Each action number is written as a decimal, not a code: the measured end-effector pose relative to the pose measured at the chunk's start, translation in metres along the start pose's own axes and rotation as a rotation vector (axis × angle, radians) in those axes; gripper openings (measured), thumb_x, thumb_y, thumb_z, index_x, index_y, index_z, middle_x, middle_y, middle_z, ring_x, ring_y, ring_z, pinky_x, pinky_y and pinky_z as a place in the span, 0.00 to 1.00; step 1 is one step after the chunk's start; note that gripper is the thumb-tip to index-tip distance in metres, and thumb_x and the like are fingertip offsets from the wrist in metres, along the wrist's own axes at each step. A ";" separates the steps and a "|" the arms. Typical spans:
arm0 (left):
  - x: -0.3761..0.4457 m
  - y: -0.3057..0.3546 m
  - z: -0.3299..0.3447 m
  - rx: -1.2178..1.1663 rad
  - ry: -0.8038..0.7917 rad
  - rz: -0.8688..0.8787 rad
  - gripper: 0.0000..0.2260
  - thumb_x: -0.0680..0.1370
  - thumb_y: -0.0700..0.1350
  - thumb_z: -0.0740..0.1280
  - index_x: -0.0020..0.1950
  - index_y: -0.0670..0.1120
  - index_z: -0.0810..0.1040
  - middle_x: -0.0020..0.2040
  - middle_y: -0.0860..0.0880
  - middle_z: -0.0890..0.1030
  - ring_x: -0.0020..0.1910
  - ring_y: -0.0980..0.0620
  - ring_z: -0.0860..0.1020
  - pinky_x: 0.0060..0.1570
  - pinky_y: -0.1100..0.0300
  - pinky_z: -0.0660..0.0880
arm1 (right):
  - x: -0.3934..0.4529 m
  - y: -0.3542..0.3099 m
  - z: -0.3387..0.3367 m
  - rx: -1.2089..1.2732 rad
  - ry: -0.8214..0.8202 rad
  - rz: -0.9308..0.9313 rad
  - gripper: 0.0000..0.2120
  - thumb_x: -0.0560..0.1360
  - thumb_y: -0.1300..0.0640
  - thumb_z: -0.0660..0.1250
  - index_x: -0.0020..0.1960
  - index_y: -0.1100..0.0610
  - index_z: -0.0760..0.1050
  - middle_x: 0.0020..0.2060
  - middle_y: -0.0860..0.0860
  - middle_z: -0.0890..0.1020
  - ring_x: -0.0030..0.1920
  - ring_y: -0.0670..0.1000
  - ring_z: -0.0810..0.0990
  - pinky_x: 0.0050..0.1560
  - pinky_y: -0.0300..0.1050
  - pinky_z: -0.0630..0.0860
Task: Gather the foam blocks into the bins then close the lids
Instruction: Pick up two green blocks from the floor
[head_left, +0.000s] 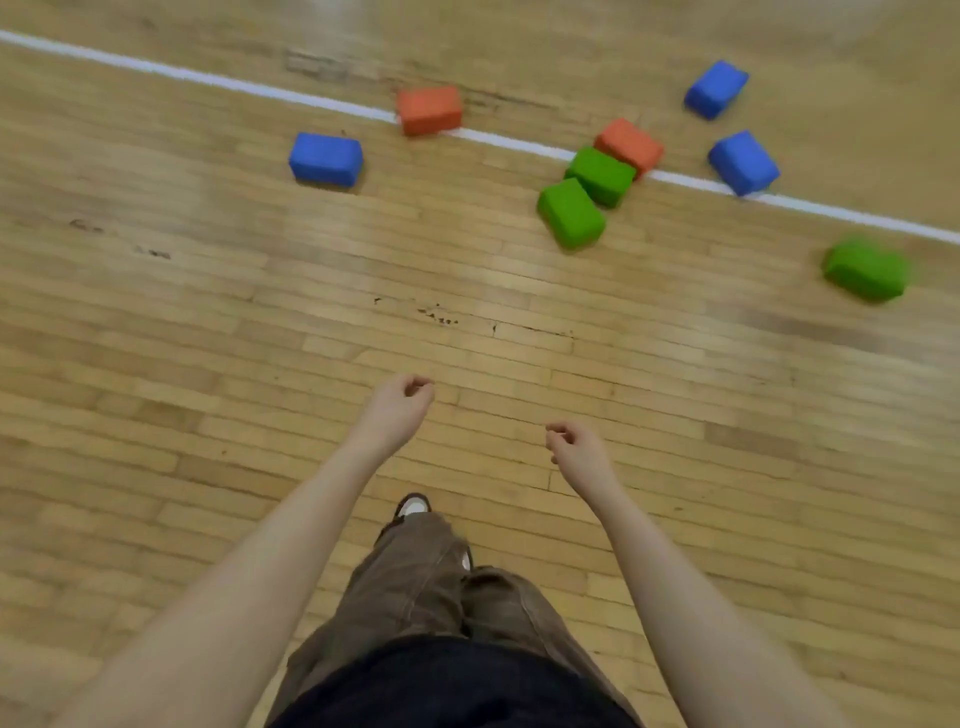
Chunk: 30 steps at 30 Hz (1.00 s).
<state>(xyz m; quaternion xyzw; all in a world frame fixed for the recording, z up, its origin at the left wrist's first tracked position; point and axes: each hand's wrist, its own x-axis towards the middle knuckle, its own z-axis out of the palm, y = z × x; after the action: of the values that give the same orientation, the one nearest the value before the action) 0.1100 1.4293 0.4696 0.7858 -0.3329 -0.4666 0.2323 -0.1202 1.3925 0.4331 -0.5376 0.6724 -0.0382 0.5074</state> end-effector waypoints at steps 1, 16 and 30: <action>0.016 0.022 0.009 0.040 -0.024 0.039 0.09 0.79 0.49 0.60 0.56 0.49 0.76 0.52 0.49 0.79 0.51 0.50 0.78 0.52 0.55 0.72 | 0.008 0.002 -0.013 0.043 0.031 0.034 0.15 0.79 0.55 0.58 0.63 0.59 0.74 0.55 0.55 0.79 0.54 0.55 0.78 0.54 0.50 0.75; 0.272 0.232 0.096 0.155 -0.169 0.017 0.13 0.80 0.46 0.59 0.62 0.44 0.75 0.54 0.48 0.78 0.53 0.49 0.76 0.53 0.56 0.73 | 0.271 -0.115 -0.216 0.119 0.188 0.063 0.16 0.80 0.56 0.58 0.64 0.59 0.73 0.56 0.55 0.79 0.55 0.54 0.78 0.51 0.44 0.72; 0.447 0.353 0.100 0.062 0.033 -0.202 0.10 0.79 0.46 0.59 0.55 0.48 0.77 0.44 0.51 0.78 0.45 0.49 0.78 0.48 0.54 0.75 | 0.528 -0.253 -0.316 -0.007 -0.046 -0.089 0.13 0.77 0.56 0.60 0.60 0.56 0.76 0.48 0.52 0.81 0.51 0.54 0.79 0.51 0.47 0.74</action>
<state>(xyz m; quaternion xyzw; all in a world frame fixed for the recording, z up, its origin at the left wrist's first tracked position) 0.0661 0.8564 0.4033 0.8297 -0.2624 -0.4641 0.1652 -0.1267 0.7279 0.3979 -0.5694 0.6360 -0.0461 0.5188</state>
